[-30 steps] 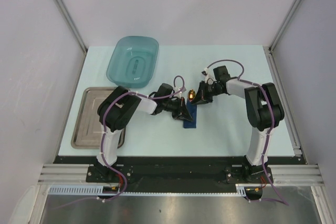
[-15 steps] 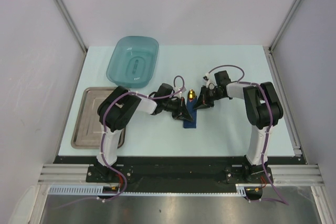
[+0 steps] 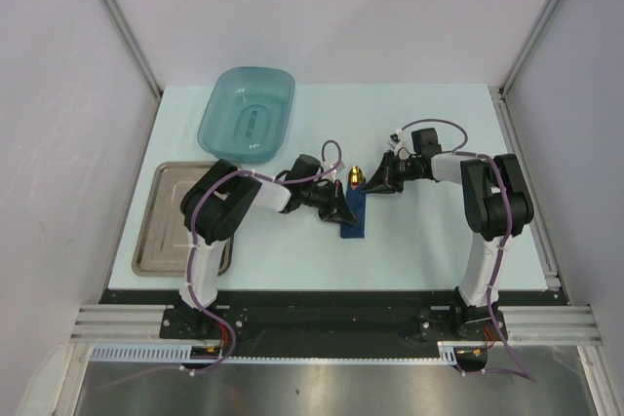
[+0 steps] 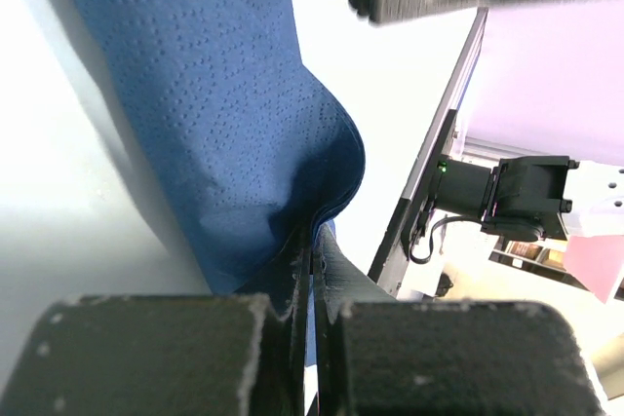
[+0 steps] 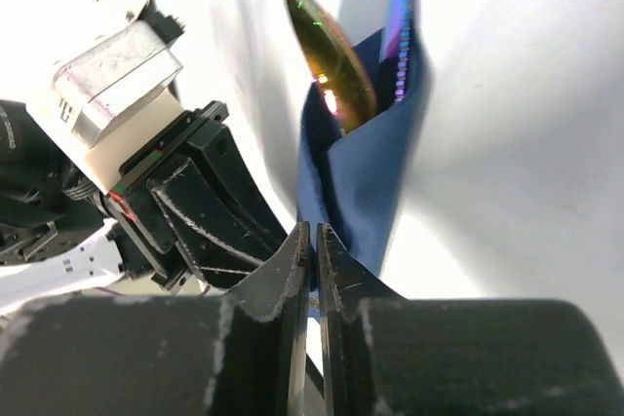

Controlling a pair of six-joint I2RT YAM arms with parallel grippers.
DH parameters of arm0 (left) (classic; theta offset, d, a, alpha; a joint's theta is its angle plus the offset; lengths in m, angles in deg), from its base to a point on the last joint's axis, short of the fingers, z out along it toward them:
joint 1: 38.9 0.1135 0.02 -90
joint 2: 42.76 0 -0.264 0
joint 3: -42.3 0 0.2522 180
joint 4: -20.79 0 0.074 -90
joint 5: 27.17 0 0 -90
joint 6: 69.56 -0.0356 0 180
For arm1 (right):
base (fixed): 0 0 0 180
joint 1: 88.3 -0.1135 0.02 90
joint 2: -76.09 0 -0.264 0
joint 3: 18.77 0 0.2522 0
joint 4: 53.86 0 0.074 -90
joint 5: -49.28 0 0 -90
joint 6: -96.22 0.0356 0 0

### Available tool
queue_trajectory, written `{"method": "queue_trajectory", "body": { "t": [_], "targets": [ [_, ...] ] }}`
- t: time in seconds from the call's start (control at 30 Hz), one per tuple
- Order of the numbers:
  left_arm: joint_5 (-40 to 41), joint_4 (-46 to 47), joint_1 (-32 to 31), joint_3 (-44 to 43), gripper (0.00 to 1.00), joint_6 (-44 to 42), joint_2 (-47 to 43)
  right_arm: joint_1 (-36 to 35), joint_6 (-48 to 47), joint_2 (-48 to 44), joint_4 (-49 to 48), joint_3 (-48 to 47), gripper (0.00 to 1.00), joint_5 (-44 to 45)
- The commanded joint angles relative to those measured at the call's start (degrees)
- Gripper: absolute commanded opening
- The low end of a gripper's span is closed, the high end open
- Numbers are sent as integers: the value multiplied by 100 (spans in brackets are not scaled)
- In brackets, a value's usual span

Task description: Place the utensils on the paper napkin and roll it up

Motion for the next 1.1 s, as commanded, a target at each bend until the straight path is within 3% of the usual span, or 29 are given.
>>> {"method": "queue_trajectory", "body": {
  "t": [0.0, 0.6, 1.07],
  "targets": [
    [61, 33, 114, 108, 0, -161, 14, -4, 86, -111, -81, 7, 9, 184],
    [-9, 182, 140, 152, 0, -126, -30, -312, -512, 408, 403, -195, 2, 721],
    [-273, 859, 140, 389, 0, 261, -759, -295, -319, 575, 271, -125, 1, 642]
  ]
}}
